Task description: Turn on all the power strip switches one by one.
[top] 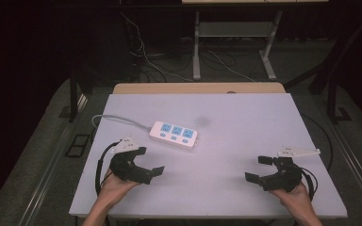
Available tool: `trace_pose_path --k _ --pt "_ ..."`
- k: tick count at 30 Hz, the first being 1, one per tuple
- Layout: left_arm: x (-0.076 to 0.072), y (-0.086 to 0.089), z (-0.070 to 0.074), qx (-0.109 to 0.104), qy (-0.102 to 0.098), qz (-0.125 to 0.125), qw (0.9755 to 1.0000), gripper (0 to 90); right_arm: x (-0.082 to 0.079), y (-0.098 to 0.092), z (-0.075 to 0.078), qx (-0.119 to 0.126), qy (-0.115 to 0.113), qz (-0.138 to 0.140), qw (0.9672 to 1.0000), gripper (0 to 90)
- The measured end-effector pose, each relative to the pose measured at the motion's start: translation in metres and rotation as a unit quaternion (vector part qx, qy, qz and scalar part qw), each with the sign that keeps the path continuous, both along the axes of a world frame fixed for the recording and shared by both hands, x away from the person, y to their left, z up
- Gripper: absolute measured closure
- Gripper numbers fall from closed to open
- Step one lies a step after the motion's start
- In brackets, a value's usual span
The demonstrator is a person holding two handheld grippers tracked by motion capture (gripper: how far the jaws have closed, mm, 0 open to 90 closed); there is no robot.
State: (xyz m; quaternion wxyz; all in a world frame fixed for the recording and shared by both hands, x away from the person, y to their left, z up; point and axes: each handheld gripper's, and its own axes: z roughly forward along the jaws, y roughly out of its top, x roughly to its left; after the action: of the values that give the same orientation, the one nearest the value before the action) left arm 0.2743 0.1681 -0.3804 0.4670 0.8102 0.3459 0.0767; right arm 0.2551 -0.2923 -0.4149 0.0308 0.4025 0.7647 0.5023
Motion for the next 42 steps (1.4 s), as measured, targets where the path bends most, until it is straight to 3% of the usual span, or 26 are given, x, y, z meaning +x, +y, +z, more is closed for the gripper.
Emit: trace_pose_path --k 24,42 --pt "0.034 0.001 0.020 0.035 0.015 -0.008 0.9992 0.0 0.000 0.000 -0.001 -0.005 -0.003 0.001 1.0000 0.3" --pt "0.060 0.000 0.024 0.067 0.030 -0.010 0.9973 0.0 -0.001 0.001 -0.001 -0.010 -0.004 0.002 0.9999 0.3"
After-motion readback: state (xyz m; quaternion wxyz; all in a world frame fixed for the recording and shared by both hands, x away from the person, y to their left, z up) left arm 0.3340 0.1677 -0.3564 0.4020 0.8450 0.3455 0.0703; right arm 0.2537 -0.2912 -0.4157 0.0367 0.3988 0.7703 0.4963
